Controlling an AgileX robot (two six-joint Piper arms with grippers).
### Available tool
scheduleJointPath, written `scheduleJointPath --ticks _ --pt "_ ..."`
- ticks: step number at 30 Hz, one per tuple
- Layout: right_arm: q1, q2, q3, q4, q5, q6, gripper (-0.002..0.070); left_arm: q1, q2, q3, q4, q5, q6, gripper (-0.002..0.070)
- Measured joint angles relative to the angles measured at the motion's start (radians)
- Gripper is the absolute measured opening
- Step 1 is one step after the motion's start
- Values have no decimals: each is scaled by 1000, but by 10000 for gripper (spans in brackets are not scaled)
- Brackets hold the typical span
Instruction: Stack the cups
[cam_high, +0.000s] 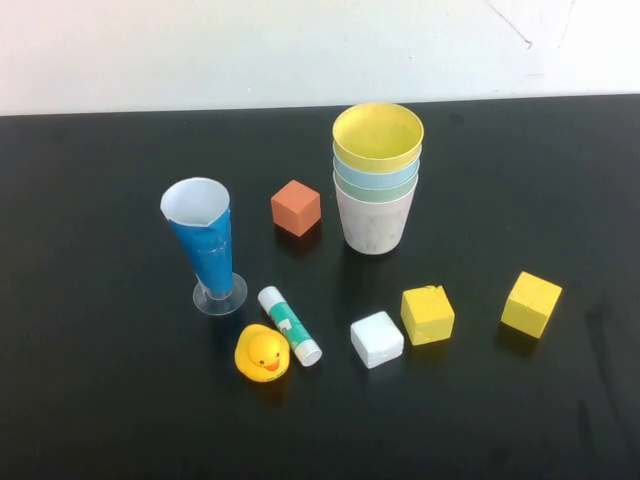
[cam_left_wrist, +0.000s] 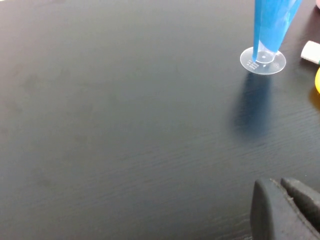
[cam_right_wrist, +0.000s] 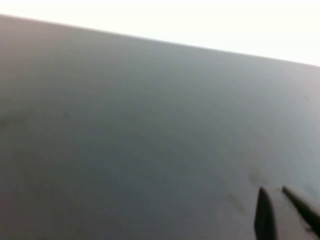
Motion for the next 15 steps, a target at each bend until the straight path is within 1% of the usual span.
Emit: scheduleJointPath --ticks 1,3,5,10,15 --pt "-20 0 0 -22 15 13 -2 0 0 0 0 0 0 -1" --pt "-24 -4 0 -36 41 32 -2 0 0 0 0 2 0 -1" --pt "4 -4 0 -43 78 58 -2 0 0 0 0 2 0 -1" --pt "127 -4 0 -50 178 126 -2 0 0 0 0 2 0 -1" --pt "166 -4 0 -83 186 174 -3 0 0 0 0 4 0 -1"
